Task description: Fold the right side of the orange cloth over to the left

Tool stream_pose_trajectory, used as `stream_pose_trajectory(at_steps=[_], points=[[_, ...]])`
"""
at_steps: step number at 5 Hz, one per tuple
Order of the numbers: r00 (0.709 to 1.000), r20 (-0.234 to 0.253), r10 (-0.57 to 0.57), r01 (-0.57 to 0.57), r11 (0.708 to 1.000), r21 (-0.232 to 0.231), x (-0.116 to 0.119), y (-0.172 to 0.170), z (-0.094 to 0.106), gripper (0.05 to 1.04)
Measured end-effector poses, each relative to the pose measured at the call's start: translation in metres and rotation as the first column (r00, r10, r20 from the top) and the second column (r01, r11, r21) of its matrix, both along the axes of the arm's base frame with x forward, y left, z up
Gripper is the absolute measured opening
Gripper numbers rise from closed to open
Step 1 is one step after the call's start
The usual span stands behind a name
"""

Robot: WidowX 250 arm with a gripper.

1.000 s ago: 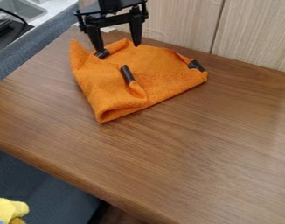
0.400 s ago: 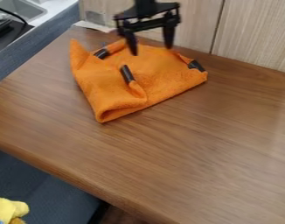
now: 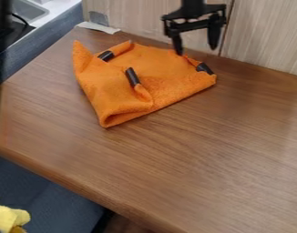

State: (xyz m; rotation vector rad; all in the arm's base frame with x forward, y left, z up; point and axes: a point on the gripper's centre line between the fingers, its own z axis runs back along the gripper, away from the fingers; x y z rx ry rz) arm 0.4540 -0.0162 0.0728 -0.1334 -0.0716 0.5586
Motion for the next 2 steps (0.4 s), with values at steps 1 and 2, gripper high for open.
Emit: stream_pose_trajectory(at_steps=[1, 2], points=[[0.999, 0.01, -0.044, 0.044, 0.998, 0.051, 0.0113, -0.01, -0.0081, 1.001], [0.997, -0.02, -0.072, 0.074, 0.993, 0.09, 0.0099, -0.0179, -0.0167, 1.001]])
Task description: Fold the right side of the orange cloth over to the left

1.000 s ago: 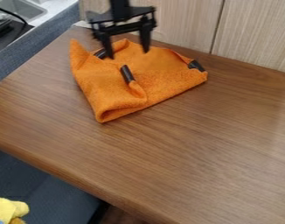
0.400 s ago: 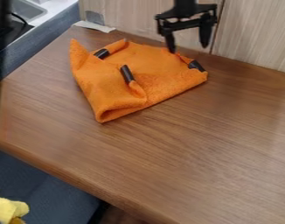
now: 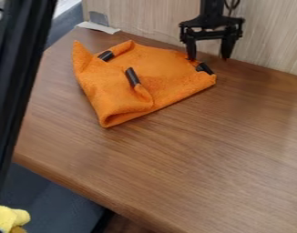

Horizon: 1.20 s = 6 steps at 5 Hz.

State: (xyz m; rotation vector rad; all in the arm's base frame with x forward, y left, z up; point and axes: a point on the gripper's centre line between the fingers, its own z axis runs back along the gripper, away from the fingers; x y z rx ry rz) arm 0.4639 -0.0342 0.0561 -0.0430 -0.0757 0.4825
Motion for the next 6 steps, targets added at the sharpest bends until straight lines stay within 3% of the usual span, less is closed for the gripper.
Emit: stream_pose_trajectory(at_steps=[1, 2, 4, 5, 6], points=[[0.999, -0.009, -0.038, 0.038, 0.999, 0.029, -0.002, -0.013, -0.003, 1.001], [0.997, -0.05, -0.065, 0.068, 0.996, 0.053, -0.004, -0.021, -0.016, 0.966], [0.999, -0.04, -0.028, 0.031, 0.997, 0.073, -0.008, -0.012, -0.02, 0.403], [0.999, -0.034, -0.009, 0.012, 0.997, 0.077, -0.009, -0.008, -0.018, 0.187], [1.0, -0.03, -0.002, 0.004, 0.997, 0.082, -0.01, -0.007, -0.017, 0.077]])
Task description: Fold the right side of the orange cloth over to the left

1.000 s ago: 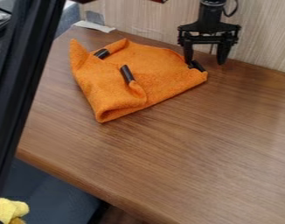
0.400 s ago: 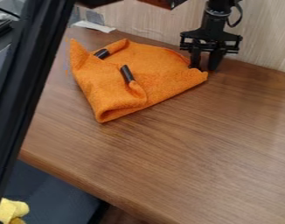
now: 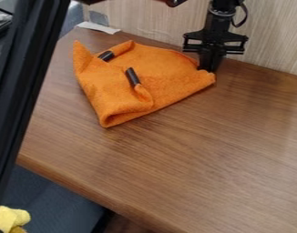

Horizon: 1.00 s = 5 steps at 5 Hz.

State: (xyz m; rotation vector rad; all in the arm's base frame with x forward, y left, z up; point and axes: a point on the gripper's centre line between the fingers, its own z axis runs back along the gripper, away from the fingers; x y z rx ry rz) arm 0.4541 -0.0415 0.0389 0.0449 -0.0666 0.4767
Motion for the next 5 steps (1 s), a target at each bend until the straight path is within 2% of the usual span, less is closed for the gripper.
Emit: stream_pose_trajectory(at_steps=[1, 2, 3, 4, 5], points=[[1.0, -0.003, 0.005, -0.005, 1.0, -0.01, 0.0, -0.002, 0.001, 0.058], [1.0, 0.005, 0.011, -0.011, 0.999, -0.05, -0.002, -0.01, 0.009, 0.058], [0.998, 0.055, 0.018, -0.014, 0.997, -0.071, -0.004, -0.013, 0.034, 0.058], [0.997, 0.064, 0.044, -0.041, 0.998, -0.044, -0.013, -0.004, 0.06, 0.057], [0.992, 0.086, 0.096, -0.087, 0.991, -0.102, -0.03, 0.017, 0.08, 0.057]])
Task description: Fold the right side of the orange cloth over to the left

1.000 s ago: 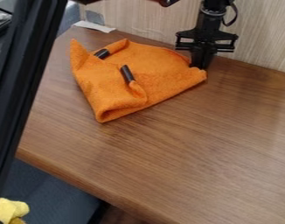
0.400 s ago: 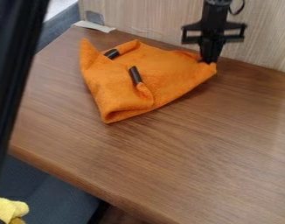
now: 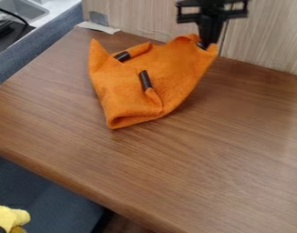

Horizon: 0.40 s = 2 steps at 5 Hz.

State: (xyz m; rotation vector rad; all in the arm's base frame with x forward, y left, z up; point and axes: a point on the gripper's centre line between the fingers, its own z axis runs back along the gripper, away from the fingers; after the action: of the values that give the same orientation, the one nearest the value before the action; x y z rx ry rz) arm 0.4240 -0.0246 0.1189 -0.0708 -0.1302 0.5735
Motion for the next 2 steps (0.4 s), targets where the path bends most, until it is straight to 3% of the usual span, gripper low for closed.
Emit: stream_pose_trajectory(at_steps=[2], points=[[0.995, 0.022, 0.093, -0.092, 0.996, -0.019, -0.038, 0.042, 0.014, 0.055]])
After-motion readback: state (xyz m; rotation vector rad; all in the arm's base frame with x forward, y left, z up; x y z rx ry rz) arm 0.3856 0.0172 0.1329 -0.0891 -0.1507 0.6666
